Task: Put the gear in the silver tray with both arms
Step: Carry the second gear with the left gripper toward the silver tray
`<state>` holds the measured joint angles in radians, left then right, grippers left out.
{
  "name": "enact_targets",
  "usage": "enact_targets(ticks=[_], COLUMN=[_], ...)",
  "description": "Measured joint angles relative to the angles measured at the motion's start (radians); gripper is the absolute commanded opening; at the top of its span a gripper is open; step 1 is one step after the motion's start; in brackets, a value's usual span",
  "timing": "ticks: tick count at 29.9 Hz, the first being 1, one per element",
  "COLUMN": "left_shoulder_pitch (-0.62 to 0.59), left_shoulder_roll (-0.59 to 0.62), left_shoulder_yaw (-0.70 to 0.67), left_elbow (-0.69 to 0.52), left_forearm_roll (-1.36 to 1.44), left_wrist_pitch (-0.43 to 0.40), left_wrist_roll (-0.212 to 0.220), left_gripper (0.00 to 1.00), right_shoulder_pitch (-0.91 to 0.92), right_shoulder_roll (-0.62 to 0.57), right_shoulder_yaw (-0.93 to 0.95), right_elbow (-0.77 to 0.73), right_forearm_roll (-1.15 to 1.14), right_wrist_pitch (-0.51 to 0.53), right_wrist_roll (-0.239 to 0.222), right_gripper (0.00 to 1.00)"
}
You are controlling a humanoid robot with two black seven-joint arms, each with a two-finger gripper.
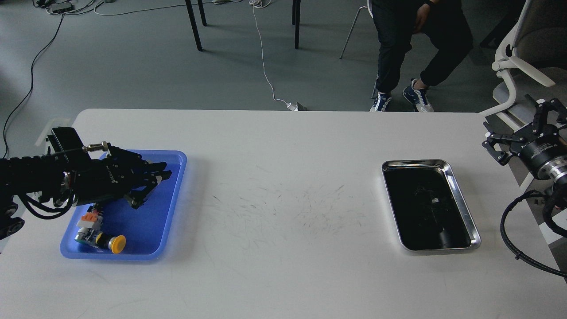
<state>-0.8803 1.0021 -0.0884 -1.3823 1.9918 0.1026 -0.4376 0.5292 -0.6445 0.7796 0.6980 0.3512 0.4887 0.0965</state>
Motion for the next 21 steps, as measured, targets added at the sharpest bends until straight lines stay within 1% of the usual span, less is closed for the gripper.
enact_targets(ticks=[2,6,11,13,15,21], left_shoulder_pitch=[-0.032,-0.076,-0.093,-0.095,-0.095,-0.088], left_shoulder_roll=[-0.057,-0.231,-0.467,-0.574,-0.673,-0.918], left_shoulder_yaw=[-0.001,-0.005,-0.008,-0.008,-0.006,0.004], left_elbow=[-0.027,-0.038,-0.004,0.048,0.120,0.343], left_forearm_roll=[-0.008,-0.015,-0.013,-0.008,-0.005,-0.001], left_wrist_pitch=[-0.018,-0.059,-0.091,-0.100,-0.105,-0.092], left_wrist_roll=[0.032,0.085,0.144,0.155,0.158,0.148], left_gripper=[0.11,0.11,0.11,0.11,0.10,0.11], right_shoulder_pitch=[0.002,0.004,0.005,0.005,0.005,0.005], right_shoulder_roll=[0.000,-0.005,-0.017,-0.018,-0.018,-0.019], right_shoulder_yaw=[0.001,0.002,0.003,0.003,0.004,0.004], right_elbow=[0.000,-0.001,-0.009,-0.011,-0.015,-0.020], right_forearm_roll=[0.000,0.000,0.000,0.000,0.000,0.000], right_wrist_pitch=[0.000,0.000,0.000,0.000,0.000,0.000], right_wrist_roll=[0.000,0.000,-0.001,-0.001,-0.002,-0.002], right_gripper=[0.96,0.96,0.96,0.96,0.96,0.96])
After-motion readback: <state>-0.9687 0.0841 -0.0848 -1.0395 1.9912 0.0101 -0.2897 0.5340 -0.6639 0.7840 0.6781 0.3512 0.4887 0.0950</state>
